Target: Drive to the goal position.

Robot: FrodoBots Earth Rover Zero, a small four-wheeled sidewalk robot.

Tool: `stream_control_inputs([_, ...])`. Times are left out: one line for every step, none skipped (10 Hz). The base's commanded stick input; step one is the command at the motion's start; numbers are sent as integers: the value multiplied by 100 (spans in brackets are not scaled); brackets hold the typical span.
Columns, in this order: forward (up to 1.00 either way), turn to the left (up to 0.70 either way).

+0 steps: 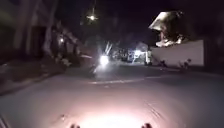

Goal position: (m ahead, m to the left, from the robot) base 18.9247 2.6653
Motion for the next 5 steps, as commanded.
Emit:
stream_control_inputs([70, 0])
stream_control_inputs([70, 0])
stream_control_inputs([70, 0])
stream_control_inputs([70, 0])
stream_control_inputs([70, 0])
